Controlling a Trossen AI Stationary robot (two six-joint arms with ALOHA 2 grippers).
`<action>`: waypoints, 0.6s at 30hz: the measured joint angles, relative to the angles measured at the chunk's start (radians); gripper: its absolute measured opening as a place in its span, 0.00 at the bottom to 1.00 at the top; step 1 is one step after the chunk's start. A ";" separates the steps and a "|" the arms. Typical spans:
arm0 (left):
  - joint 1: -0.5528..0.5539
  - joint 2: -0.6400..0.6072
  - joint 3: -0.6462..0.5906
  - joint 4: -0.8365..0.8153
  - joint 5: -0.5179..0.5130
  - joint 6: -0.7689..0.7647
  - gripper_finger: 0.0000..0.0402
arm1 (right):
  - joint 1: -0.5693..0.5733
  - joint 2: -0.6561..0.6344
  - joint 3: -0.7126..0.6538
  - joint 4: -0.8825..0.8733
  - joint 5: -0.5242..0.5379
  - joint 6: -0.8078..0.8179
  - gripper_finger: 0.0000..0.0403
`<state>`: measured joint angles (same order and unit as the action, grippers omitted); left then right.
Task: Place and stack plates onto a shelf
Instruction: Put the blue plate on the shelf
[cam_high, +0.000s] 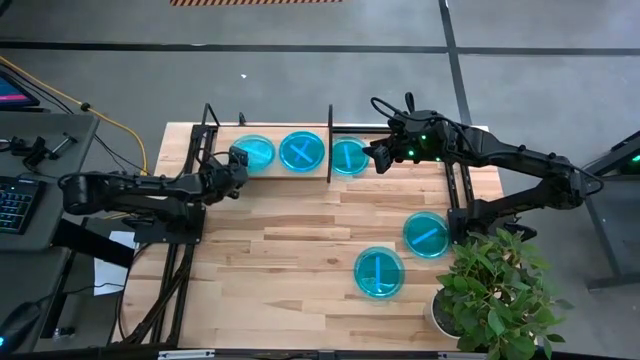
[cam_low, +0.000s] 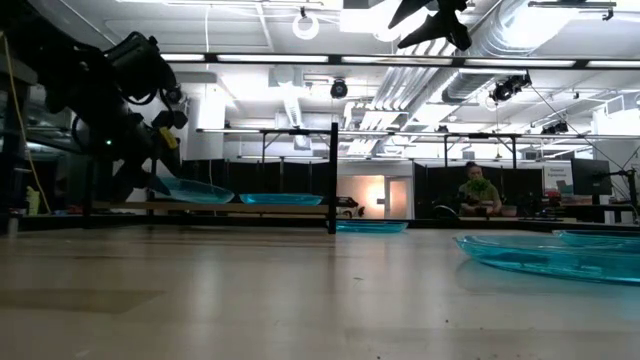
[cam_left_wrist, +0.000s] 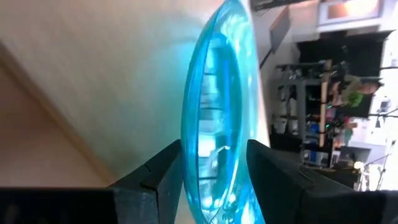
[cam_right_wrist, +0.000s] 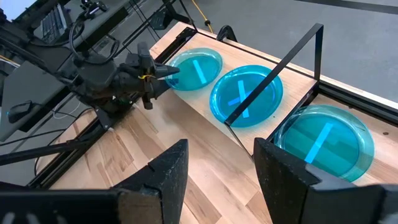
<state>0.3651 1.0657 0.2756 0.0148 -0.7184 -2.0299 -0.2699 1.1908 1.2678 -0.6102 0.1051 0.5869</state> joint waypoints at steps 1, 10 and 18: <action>0.006 0.000 0.000 0.001 0.024 0.000 0.40 | 0.000 0.000 0.000 0.000 0.000 0.000 0.41; 0.023 0.000 0.000 -0.001 0.095 -0.028 0.40 | 0.000 0.000 0.000 0.000 0.000 0.006 0.41; 0.023 -0.001 0.002 -0.056 0.082 -0.035 0.40 | 0.000 0.000 0.000 0.000 0.000 0.016 0.41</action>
<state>0.3878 1.0645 0.2771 -0.0410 -0.6365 -2.0647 -0.2695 1.1908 1.2678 -0.6102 0.1051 0.6033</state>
